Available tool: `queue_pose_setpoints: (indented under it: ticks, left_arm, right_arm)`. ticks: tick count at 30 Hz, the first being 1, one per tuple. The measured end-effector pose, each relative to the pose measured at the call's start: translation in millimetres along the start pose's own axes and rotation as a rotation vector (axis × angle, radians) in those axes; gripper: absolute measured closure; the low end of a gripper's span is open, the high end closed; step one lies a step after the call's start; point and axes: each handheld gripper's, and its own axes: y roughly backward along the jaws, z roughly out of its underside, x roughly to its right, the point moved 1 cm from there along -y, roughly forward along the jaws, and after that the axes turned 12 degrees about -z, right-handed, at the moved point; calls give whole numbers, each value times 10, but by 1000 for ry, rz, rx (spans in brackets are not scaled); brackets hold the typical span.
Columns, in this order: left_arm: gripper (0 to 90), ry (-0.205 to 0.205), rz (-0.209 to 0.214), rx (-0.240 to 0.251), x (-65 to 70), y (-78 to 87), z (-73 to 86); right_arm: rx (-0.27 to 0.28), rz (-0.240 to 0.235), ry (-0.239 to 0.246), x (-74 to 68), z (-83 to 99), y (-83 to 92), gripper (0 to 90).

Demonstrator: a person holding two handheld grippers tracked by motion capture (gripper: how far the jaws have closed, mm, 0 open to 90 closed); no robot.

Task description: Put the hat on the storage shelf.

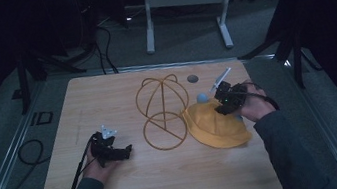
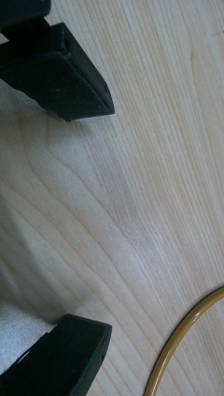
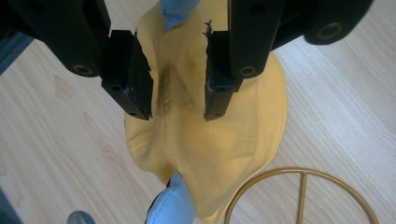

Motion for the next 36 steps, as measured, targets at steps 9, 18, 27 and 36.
queue_pose_setpoints:
  ticks: [9,18,27,36]
  left_arm:
    - [1,0,0,0,0,0,0]
    - [1,-3,0,-1,-2,1,0]
    - [1,0,0,-1,0,0,0]
    - [1,-1,0,-1,-1,0,0]
  right_arm:
    - [-64,-59,-33,111,-75,-121,554]
    - [-123,-100,-75,205,-139,-220,551]
    - [-159,-125,-81,265,-154,-284,644]
    - [-222,-126,-35,233,-186,-282,778]
